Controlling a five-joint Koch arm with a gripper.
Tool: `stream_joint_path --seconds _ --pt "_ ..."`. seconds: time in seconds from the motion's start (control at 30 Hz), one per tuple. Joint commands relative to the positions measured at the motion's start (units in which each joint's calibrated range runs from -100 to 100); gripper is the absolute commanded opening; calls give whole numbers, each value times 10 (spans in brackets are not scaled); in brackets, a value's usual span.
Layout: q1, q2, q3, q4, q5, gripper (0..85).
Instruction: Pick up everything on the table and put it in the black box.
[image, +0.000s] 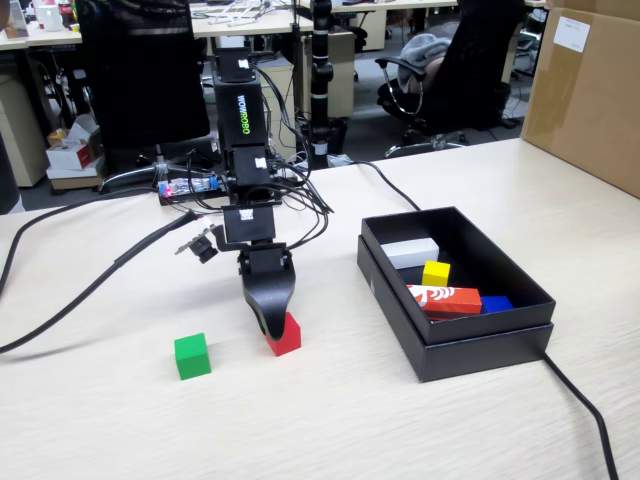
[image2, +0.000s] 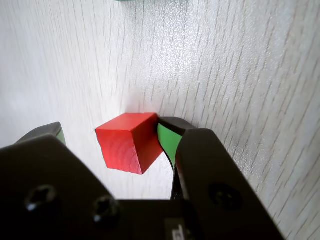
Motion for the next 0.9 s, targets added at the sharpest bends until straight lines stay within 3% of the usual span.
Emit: stream_joint_path --seconds 0.0,0.37,0.57,0.87 --pt "5 -12 19 26 -6 394" --pt "15 -14 -12 -6 -20 370" --pt "16 -28 -17 -19 -21 61" --pt "19 -29 -24 -27 -21 36"
